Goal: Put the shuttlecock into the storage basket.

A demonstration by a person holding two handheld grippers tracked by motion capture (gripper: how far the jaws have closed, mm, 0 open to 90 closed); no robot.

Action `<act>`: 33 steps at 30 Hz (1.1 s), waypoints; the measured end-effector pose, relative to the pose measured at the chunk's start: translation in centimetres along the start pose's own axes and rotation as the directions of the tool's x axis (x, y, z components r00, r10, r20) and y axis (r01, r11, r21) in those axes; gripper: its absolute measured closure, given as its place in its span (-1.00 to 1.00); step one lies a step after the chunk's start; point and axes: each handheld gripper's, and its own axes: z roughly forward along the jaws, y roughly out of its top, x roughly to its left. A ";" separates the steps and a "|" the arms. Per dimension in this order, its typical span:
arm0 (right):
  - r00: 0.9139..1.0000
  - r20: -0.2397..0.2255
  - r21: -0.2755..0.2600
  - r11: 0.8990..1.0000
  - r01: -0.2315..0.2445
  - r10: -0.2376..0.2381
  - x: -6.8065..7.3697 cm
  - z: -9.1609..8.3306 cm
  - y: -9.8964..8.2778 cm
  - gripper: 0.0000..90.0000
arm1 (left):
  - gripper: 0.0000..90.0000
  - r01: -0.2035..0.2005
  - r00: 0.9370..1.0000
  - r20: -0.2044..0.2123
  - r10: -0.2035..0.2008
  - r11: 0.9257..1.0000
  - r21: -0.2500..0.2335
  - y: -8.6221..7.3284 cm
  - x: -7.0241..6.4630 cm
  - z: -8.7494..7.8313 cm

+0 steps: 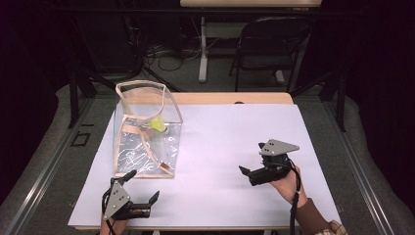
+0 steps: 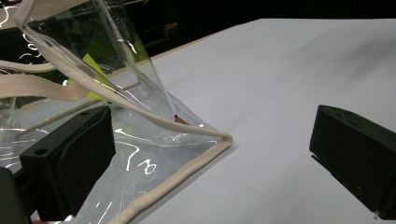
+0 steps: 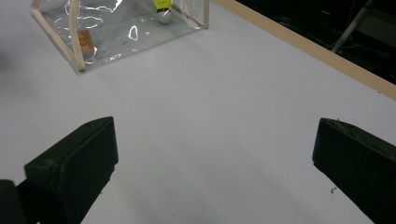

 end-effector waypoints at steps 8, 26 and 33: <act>1.000 0.024 -0.038 0.999 -0.011 0.012 0.3 -0.8 -2.4 -1.00 | -1.00 0.000 1.000 -0.001 0.000 1.000 0.002 0.0 0.0 0.0; 0.993 0.115 -0.093 0.996 -0.013 0.024 1.9 -2.6 -7.5 -1.00 | -1.00 -0.005 1.000 -0.001 0.005 1.000 0.006 0.0 0.0 0.0; 0.991 0.131 -0.123 0.992 -0.004 0.020 2.3 -3.1 -8.1 -1.00 | -1.00 -0.010 1.000 -0.001 0.010 1.000 0.005 0.0 0.0 0.0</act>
